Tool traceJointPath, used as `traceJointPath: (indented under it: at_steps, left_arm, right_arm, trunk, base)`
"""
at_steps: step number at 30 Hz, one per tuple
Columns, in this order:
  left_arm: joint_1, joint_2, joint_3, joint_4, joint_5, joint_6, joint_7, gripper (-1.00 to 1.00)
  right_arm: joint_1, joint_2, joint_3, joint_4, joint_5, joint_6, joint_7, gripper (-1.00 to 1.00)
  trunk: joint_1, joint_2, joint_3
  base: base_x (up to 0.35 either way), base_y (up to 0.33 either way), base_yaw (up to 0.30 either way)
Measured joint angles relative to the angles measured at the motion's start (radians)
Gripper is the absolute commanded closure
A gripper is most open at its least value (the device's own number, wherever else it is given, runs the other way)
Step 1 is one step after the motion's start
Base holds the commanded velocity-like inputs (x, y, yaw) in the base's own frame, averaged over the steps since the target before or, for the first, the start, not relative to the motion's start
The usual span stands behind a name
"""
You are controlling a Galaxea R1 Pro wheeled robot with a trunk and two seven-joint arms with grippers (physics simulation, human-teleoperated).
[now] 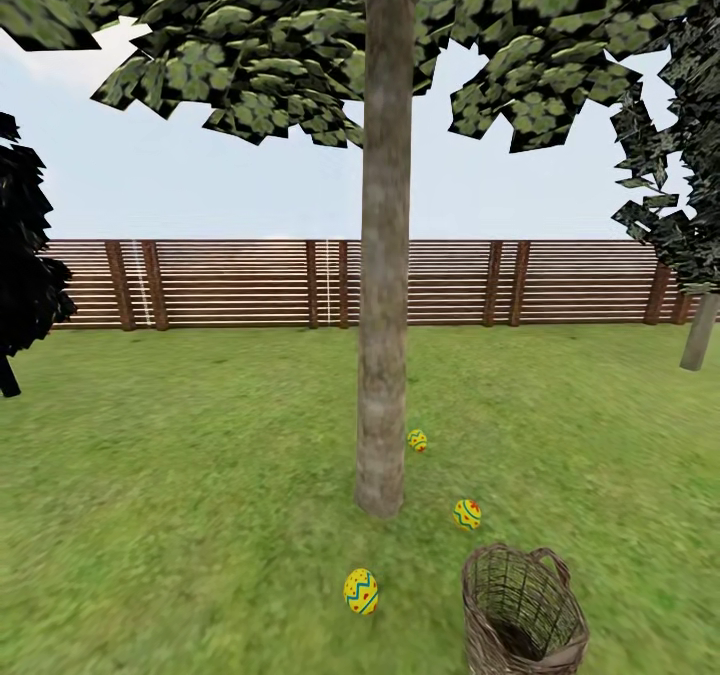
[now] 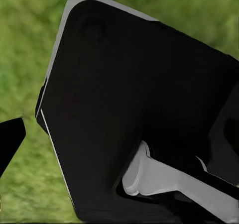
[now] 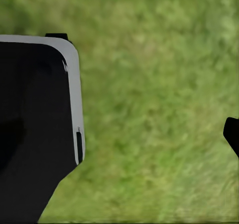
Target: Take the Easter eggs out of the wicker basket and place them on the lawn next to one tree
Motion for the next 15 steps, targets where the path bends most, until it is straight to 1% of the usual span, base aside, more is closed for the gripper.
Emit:
traceJointPath:
  at_steps: [2, 5, 8, 10, 15]
  left_arm:
    - [0.003, -0.001, 0.0, 0.0, 0.0, 0.0, 0.0, -1.0]
    - [0.008, -0.003, 0.0, 0.0, 0.0, 0.0, 0.0, -1.0]
    - [0.01, -0.005, 0.0, -0.001, 0.0, 0.0, 0.0, -1.0]
    - [0.01, -0.014, 0.0, 0.0, 0.0, 0.0, 0.0, -1.0]
    - [0.01, -0.017, 0.0, -0.001, 0.0, -0.004, 0.0, -1.0]
  right_arm:
    - [0.002, 0.003, 0.0, 0.0, 0.001, 0.0, 0.001, -1.0]
    - [0.004, 0.015, 0.0, 0.0, 0.002, 0.001, 0.001, -1.0]
    - [0.005, 0.019, 0.0, 0.0, 0.002, 0.003, 0.0, -1.0]
    - [0.005, 0.025, 0.0, 0.0, 0.003, 0.006, 0.0, -1.0]
    - [0.005, 0.027, -0.001, 0.0, 0.003, 0.008, 0.0, -1.0]
  trunk:
    - [-0.008, 0.014, 0.006]
    - [-0.019, 0.035, 0.016]
    - [-0.031, 0.056, 0.025]
    - [-0.038, 0.07, 0.031]
    - [-0.038, 0.07, 0.031]
  base:
    - [0.0, 0.0, 0.0]
    - [0.0, 0.0, 0.0]
    - [0.0, 0.0, 0.0]
    - [0.0, 0.0, 0.0]
    - [0.0, 0.0, 0.0]
